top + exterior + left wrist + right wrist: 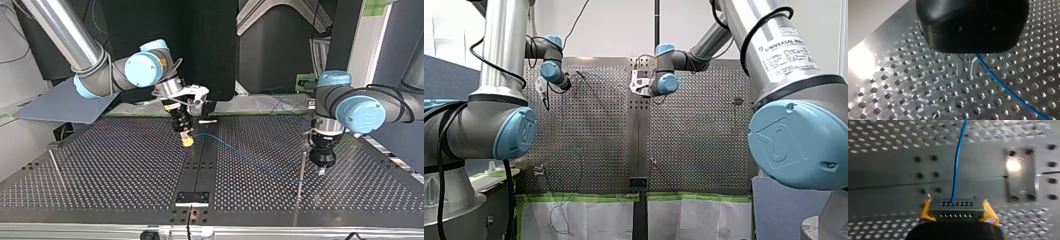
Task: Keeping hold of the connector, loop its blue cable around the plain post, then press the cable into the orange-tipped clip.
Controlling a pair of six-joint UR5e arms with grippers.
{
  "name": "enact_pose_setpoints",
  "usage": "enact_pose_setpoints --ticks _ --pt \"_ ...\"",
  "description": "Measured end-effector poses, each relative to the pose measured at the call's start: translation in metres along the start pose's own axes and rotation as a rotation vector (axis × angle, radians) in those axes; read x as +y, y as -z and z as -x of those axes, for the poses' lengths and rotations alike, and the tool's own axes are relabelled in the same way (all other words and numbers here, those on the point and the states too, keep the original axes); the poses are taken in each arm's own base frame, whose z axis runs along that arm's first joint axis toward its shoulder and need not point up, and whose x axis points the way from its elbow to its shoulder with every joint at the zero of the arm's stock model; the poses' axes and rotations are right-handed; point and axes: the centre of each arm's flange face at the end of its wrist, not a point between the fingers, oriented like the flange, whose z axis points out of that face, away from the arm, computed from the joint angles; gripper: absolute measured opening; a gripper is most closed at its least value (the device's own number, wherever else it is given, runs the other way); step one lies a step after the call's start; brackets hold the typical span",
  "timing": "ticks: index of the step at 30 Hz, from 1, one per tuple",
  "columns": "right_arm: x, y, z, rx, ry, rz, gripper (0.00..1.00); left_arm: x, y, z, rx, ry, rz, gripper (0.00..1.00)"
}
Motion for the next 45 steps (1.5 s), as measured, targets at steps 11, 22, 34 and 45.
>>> enact_pose_setpoints --ticks 11,22,34,45 --pt "-0.016 0.018 0.047 -0.023 -0.009 -0.001 0.0 0.004 0.005 -0.022 0.017 0.055 -0.041 1.0" --pt "-0.025 0.033 0.116 -0.102 -0.005 0.004 0.0 0.0 0.0 -0.049 0.027 0.159 -0.145 1.0" --pt "-0.043 0.037 0.194 -0.194 0.008 0.005 0.0 0.011 -0.012 -0.072 0.044 0.196 -0.114 1.0" --pt "-0.038 0.039 0.261 -0.248 -0.001 0.023 0.0 0.01 -0.012 -0.08 0.062 0.19 -0.11 1.0"
